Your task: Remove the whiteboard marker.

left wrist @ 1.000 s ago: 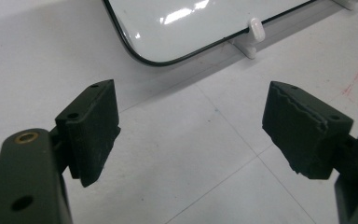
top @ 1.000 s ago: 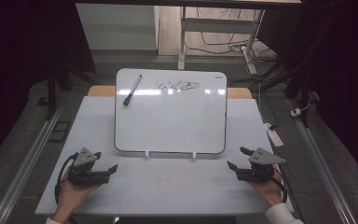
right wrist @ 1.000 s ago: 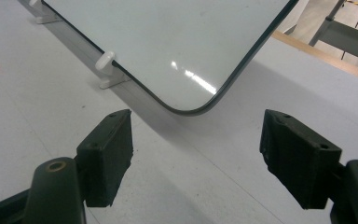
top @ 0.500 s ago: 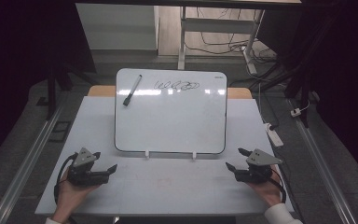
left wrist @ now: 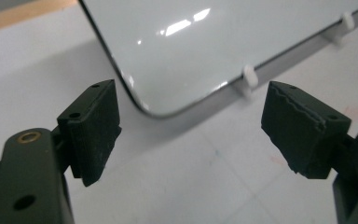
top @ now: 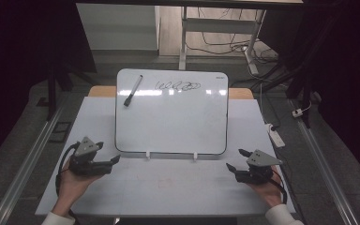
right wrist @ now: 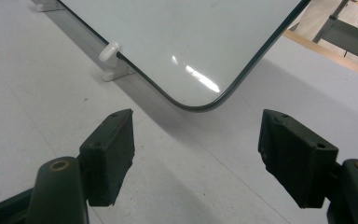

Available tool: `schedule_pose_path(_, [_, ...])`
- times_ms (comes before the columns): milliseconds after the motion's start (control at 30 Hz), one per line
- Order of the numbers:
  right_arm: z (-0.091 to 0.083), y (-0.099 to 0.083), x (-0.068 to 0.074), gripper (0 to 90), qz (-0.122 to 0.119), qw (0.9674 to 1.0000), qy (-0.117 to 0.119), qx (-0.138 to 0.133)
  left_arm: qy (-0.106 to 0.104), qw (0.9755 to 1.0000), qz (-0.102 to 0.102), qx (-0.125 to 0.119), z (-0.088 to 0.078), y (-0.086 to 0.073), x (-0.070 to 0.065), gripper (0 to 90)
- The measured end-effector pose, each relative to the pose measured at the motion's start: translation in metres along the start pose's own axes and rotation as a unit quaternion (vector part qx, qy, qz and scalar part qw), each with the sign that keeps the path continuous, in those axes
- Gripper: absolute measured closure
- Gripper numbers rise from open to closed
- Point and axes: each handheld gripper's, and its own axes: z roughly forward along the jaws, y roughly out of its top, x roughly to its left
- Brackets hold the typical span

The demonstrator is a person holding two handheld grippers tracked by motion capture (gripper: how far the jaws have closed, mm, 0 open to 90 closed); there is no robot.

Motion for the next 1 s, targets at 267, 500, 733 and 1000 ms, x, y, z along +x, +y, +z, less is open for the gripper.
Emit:
schedule_pose_path(267, [0.001, 0.0, 0.0, 26.9, 0.003, 1.0, -0.002, 0.001, -0.012, 0.9999, 0.004, -0.008, 0.016, 0.05, 0.01, 20.7])
schedule_pose_path(500, [0.003, -0.002, 0.0, 27.2, 0.0, 1.0, 0.001, 0.007, 0.012, 0.9996, 0.023, -0.009, 0.036, 0.1, 0.018, 22.1])
schedule_pose_path(733, [0.005, -0.003, 0.001, 27.5, -0.002, 0.9999, 0.003, 0.013, 0.045, 0.9983, 0.037, -0.005, 0.053, 0.133, 0.03, 26.6])
schedule_pose_path(1000, [0.007, -0.005, 0.002, 27.6, -0.005, 0.9998, 0.005, 0.02, 0.078, 0.9954, 0.057, -0.003, 0.07, 0.16, 0.038, 32.7])
